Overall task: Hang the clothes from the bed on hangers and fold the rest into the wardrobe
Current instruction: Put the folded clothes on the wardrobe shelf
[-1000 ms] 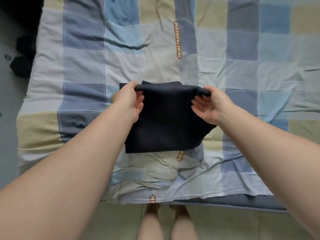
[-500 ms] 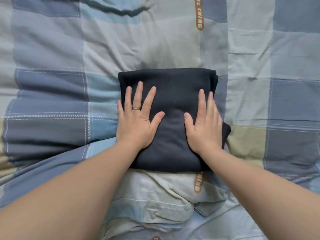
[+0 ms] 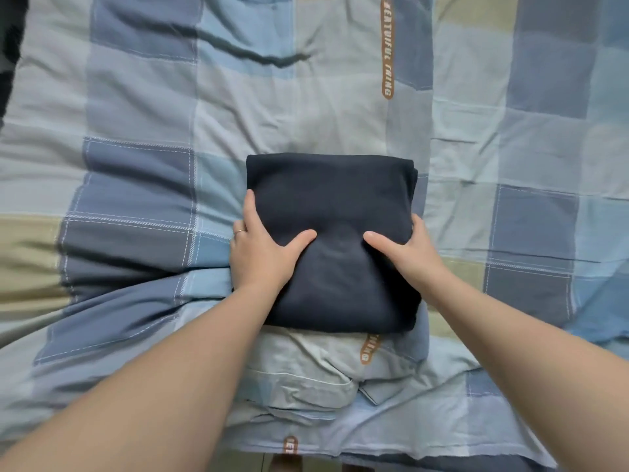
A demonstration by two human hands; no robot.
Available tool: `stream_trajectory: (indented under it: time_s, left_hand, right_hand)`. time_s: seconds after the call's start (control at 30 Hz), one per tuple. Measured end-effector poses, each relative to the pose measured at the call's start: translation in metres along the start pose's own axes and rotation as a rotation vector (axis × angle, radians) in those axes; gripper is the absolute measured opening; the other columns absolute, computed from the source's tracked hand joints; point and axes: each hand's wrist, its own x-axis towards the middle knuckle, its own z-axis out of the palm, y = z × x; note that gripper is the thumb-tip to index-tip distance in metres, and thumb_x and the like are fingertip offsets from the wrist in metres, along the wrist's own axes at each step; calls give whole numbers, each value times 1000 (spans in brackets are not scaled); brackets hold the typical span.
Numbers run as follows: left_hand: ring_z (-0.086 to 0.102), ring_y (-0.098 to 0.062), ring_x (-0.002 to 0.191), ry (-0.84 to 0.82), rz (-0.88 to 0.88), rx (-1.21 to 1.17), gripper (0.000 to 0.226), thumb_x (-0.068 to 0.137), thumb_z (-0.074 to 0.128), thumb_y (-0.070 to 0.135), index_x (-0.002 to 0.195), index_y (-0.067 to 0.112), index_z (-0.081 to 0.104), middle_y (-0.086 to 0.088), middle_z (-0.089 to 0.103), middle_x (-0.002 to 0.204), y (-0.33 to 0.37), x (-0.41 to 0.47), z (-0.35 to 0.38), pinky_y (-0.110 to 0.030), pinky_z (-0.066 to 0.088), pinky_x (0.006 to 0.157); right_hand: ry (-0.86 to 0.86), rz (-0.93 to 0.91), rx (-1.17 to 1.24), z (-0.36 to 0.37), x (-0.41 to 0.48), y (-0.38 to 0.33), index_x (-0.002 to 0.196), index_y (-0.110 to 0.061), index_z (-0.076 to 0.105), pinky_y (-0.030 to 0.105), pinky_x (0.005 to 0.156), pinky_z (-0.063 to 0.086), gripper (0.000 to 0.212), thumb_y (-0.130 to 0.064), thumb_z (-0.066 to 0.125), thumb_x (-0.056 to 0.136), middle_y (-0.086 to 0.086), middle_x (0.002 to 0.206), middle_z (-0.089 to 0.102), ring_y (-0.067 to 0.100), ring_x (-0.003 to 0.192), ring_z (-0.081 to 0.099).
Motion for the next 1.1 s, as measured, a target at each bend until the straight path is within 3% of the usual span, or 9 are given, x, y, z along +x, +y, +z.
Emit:
stream_trajectory:
  time_s: [0.07, 0.17, 0.27, 0.37, 0.53, 0.67, 0.83, 0.97, 1.1]
  left_hand:
    - [51, -30, 128, -89, -77, -30, 118, 65, 79, 68, 154, 40, 7, -5, 50, 144, -1, 2, -10, -40, 41, 99]
    - [58, -25, 122, -225, -123, -54, 92, 69, 81, 61, 142, 31, 33, 8, 61, 130, -7, 5, -29, -32, 41, 88]
    - [59, -21, 117, -313, -165, -122, 67, 72, 82, 55, 122, 28, 47, 12, 61, 118, -13, -6, -45, -34, 45, 96]
    - [63, -17, 112, -446, -230, -237, 69, 71, 85, 50, 127, 24, 52, 9, 65, 122, -23, -30, -57, -39, 49, 102]
    - [69, -15, 102, -675, -352, -349, 61, 76, 87, 36, 128, 25, 58, 7, 71, 117, -43, -87, -82, -37, 55, 92]
    - [75, -11, 84, -819, -462, -351, 47, 77, 86, 36, 118, 26, 65, 9, 76, 100, -59, -136, -109, -25, 58, 64]
    - [74, -27, 97, -953, -630, -293, 52, 79, 84, 32, 125, 16, 65, -5, 76, 111, -80, -201, -146, -42, 58, 89]
    - [76, -25, 90, -990, -600, -307, 52, 77, 86, 29, 123, 17, 66, -5, 78, 103, -77, -244, -179, -33, 59, 70]
    - [76, -23, 93, -996, -434, -326, 66, 65, 90, 33, 124, 18, 65, -1, 77, 105, -52, -265, -208, -30, 60, 67]
  right_hand:
    - [-60, 69, 81, -8, -3, -3, 135, -24, 46, 25, 80, 52, 85, -49, 89, 67, -12, 121, 66, 8, 104, 67]
    - [-122, 107, 82, -13, -9, -3, 126, -22, 54, 27, 77, 54, 71, -44, 89, 69, -8, 114, 70, 11, 97, 71]
    - [-160, 115, 106, -16, -27, -7, 124, -21, 61, 25, 73, 57, 66, -42, 90, 69, -7, 110, 75, 12, 93, 74]
    - [-284, 224, 152, -23, -55, -7, 122, -23, 64, 23, 61, 58, 68, -45, 91, 64, -6, 101, 78, 14, 88, 76]
    - [-464, 630, 148, -32, -119, 16, 119, -19, 69, 38, 90, 56, 73, -52, 89, 58, 6, 109, 76, 25, 100, 74]
    - [-441, 735, 183, -33, -183, 33, 120, -16, 69, 41, 97, 53, 74, -47, 87, 55, 9, 111, 76, 29, 103, 72]
    - [-409, 820, 277, -31, -280, 43, 117, -12, 70, 38, 85, 56, 59, -39, 82, 66, 10, 106, 76, 27, 88, 75]
    - [-337, 821, 393, -37, -353, 45, 120, -12, 70, 36, 79, 58, 48, -35, 79, 78, 10, 110, 76, 26, 90, 75]
    - [-240, 732, 528, -51, -412, 34, 117, -13, 71, 33, 70, 59, 49, -35, 81, 74, 10, 108, 76, 26, 92, 75]
